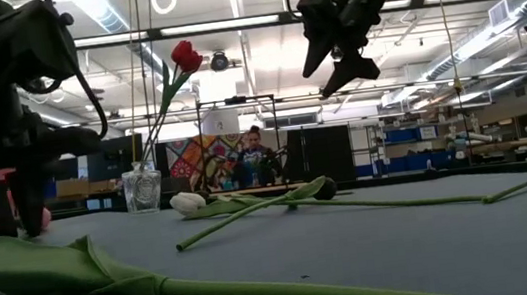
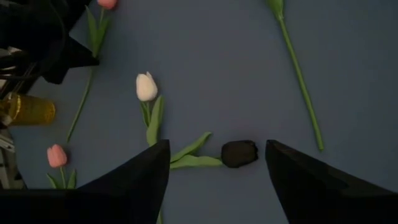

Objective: Sort flowers into vase by color
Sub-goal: Put the light pink flower into the transparent vase

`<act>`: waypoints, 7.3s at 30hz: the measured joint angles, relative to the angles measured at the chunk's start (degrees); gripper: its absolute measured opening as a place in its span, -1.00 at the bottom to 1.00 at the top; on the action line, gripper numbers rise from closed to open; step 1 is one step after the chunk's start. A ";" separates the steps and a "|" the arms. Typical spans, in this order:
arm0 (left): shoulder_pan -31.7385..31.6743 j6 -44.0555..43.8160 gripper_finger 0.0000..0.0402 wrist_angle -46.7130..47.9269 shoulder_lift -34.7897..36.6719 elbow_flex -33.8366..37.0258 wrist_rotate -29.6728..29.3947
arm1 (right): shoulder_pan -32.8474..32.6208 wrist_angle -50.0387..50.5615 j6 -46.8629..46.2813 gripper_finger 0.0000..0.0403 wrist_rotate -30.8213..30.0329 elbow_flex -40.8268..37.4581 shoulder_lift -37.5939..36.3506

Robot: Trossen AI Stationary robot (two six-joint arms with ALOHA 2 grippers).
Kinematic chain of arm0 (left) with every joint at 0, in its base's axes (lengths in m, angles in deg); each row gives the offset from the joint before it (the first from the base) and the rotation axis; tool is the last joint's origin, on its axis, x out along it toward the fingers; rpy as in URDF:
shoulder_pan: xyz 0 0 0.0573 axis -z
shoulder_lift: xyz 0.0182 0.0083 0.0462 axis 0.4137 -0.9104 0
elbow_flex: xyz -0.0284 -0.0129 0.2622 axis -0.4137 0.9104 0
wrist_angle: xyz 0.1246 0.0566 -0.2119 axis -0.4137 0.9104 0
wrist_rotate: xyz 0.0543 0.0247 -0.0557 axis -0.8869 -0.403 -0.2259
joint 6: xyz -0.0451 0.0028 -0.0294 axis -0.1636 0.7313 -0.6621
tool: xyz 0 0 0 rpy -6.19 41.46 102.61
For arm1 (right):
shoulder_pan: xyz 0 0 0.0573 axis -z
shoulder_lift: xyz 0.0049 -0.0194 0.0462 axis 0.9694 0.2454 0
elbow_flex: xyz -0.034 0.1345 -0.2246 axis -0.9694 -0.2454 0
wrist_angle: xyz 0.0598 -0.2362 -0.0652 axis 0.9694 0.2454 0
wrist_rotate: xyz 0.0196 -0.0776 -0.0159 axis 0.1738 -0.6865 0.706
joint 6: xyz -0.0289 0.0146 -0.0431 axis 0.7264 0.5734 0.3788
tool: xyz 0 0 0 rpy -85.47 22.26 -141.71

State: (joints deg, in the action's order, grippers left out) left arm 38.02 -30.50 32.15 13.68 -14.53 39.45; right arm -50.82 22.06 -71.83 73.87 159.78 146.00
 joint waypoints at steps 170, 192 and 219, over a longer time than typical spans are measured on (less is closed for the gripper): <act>-33.24 100.11 -0.07 -31.83 32.41 -8.82 -9.07 | -7.60 -39.89 28.04 -0.95 0.13 42.60 34.78; -33.21 99.46 -0.94 -34.44 32.41 -8.82 0.13 | -8.02 -37.00 23.61 -0.72 7.86 42.60 34.43; -44.49 105.96 -0.99 -26.23 37.67 -13.34 -20.57 | 0.75 -21.10 10.14 -0.09 0.27 42.66 19.02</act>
State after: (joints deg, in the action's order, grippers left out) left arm -6.47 75.46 5.92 51.35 -27.87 18.88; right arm -50.07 0.96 -61.69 74.14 202.44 165.02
